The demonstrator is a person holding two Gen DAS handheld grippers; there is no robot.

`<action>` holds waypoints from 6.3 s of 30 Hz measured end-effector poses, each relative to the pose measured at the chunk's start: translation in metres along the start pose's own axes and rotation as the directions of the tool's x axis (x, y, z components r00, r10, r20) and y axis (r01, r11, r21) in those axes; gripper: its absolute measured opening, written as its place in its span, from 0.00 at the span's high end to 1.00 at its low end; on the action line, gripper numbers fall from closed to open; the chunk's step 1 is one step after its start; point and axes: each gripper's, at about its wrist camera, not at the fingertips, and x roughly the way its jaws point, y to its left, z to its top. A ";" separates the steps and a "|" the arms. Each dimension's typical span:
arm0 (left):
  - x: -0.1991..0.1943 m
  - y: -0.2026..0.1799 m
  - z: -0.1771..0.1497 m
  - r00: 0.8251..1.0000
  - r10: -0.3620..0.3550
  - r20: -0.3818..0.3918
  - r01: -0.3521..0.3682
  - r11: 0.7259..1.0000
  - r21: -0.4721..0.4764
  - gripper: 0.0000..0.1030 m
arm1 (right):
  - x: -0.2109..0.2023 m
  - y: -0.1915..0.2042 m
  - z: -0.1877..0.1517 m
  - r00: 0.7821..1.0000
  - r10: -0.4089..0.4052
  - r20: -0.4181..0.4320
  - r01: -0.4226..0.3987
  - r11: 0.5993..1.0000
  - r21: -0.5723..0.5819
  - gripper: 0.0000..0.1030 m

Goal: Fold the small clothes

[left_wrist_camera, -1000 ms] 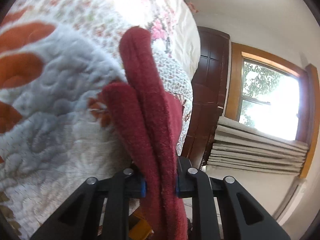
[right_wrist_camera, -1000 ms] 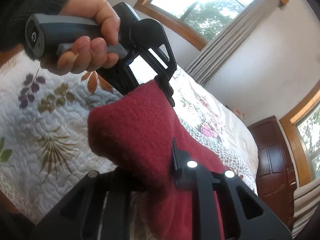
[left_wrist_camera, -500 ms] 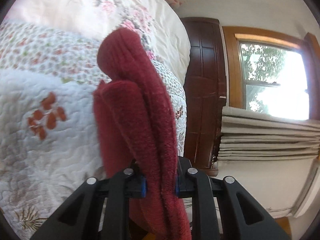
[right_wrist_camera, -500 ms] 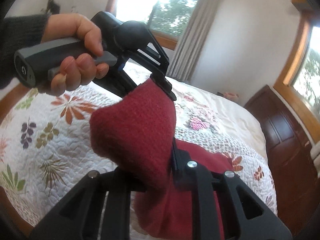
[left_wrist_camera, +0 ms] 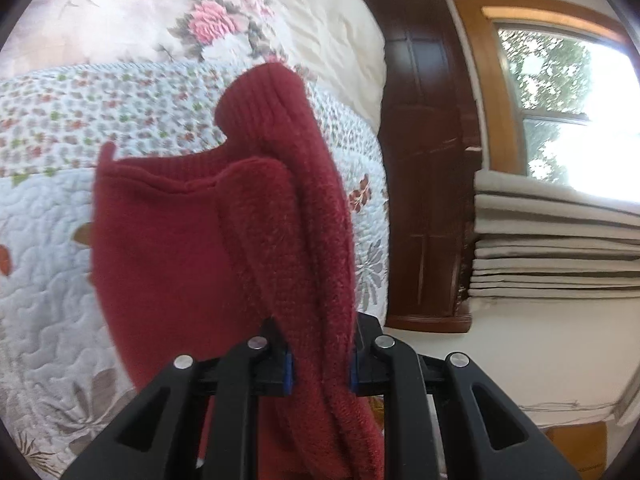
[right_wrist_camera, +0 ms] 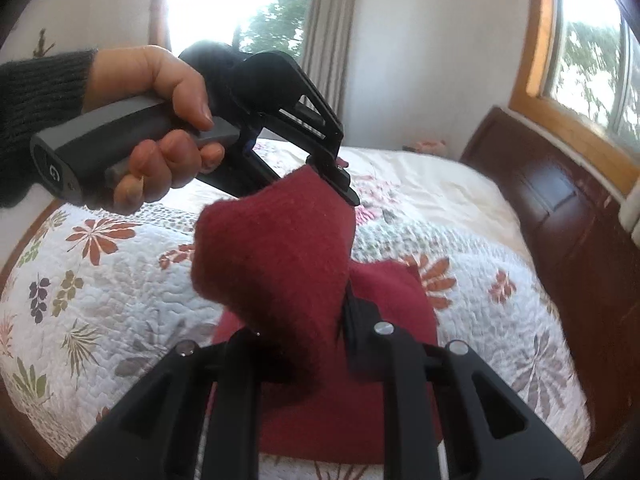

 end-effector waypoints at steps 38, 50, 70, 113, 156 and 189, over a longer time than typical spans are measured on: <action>0.063 -0.049 -0.104 0.984 0.152 0.093 -0.169 0.959 0.225 0.17 | 0.103 -0.204 -0.135 0.670 0.741 0.051 -0.509 0.408 0.758 0.31; 0.057 -0.017 -0.178 0.991 0.068 0.114 -0.095 0.962 0.254 0.17 | 0.116 -0.211 -0.140 0.562 0.827 -0.004 -0.495 0.341 0.799 0.87; 0.127 0.005 -0.195 0.989 0.133 -0.057 -0.109 0.945 0.307 0.18 | 0.187 -0.222 -0.071 0.602 0.791 -0.109 -0.454 0.451 0.768 0.46; 0.092 -0.050 -0.212 0.856 0.454 0.246 -0.513 0.803 0.304 0.11 | 0.157 -0.235 -0.112 0.634 0.712 -0.303 -0.345 0.610 0.713 0.82; 0.033 0.134 -0.154 0.971 -0.174 0.166 0.188 0.980 -0.071 0.04 | 0.207 -0.305 -0.104 0.504 0.852 -0.143 -0.345 0.350 0.871 0.08; 0.070 0.102 -0.147 0.997 -0.007 0.082 0.015 0.995 -0.097 0.04 | 0.269 -0.282 -0.097 0.437 0.897 -0.067 -0.469 0.291 0.834 0.02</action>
